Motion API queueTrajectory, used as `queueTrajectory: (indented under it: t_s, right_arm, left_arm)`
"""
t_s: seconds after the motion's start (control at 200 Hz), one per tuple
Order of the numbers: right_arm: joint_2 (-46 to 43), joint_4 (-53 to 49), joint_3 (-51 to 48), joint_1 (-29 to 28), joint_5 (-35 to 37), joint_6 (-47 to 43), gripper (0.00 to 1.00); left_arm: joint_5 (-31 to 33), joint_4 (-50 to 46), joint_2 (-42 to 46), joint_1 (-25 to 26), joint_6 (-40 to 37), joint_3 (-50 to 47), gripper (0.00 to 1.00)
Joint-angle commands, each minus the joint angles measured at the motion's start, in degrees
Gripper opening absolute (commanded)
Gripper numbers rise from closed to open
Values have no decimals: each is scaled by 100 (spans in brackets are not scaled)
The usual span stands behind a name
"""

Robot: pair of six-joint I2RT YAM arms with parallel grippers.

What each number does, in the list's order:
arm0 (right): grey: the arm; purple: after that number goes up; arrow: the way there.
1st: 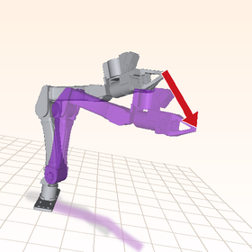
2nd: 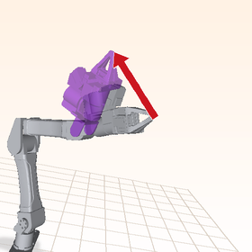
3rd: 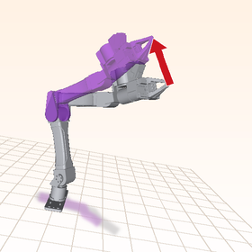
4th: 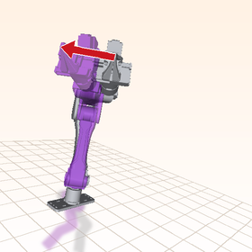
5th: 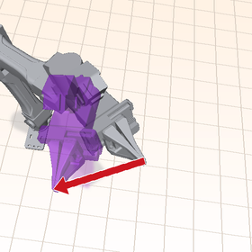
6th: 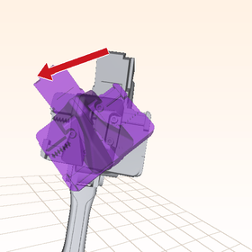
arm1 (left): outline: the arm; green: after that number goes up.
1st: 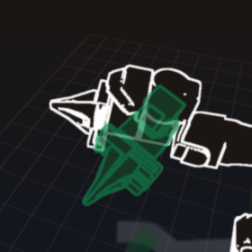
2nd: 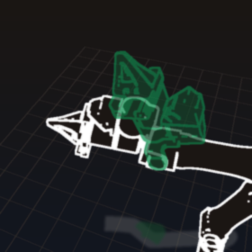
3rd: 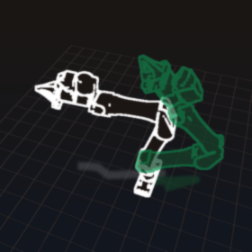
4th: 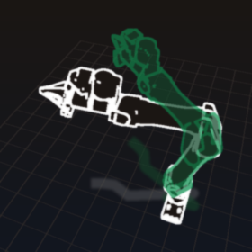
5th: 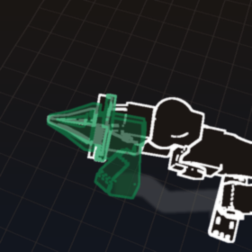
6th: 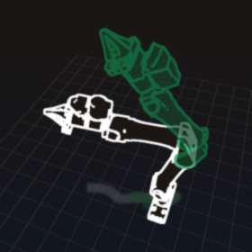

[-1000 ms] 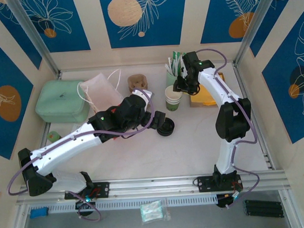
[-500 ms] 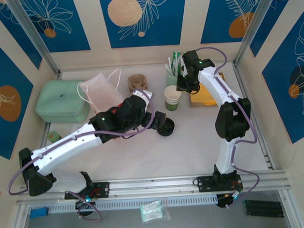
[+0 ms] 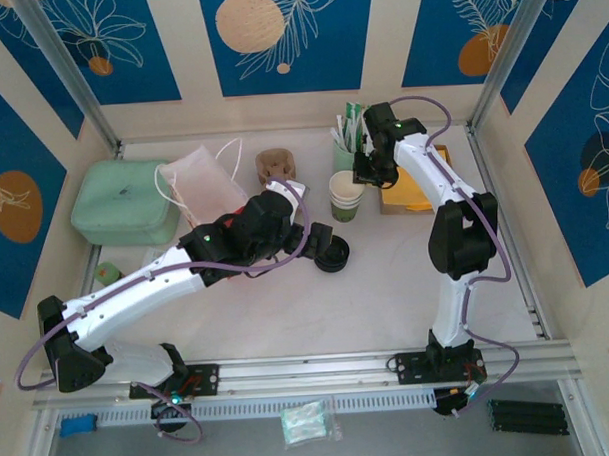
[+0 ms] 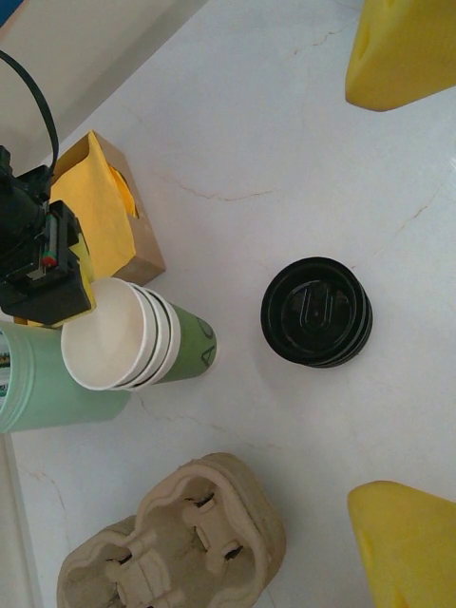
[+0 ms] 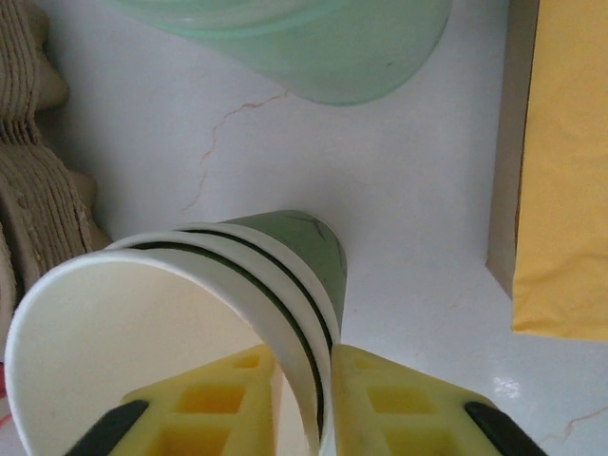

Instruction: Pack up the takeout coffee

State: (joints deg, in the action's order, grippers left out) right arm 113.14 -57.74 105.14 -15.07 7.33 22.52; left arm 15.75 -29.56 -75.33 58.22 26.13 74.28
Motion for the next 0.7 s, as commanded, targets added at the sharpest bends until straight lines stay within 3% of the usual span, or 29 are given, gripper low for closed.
queueTrajectory:
  t_s: [0.0,0.065,0.695]
  right_arm:
    - [28,-128,166,-48,-43,-46,9]
    - [-40,-126,167,-48,-68,-55,0]
    - [-895,-106,243,-57,-232,-6,0]
  left_arm:
    - [75,38,110,31,59,-34,100]
    - [67,38,111,32,68,-45,99]
    - [60,60,65,32,110,-133,99]
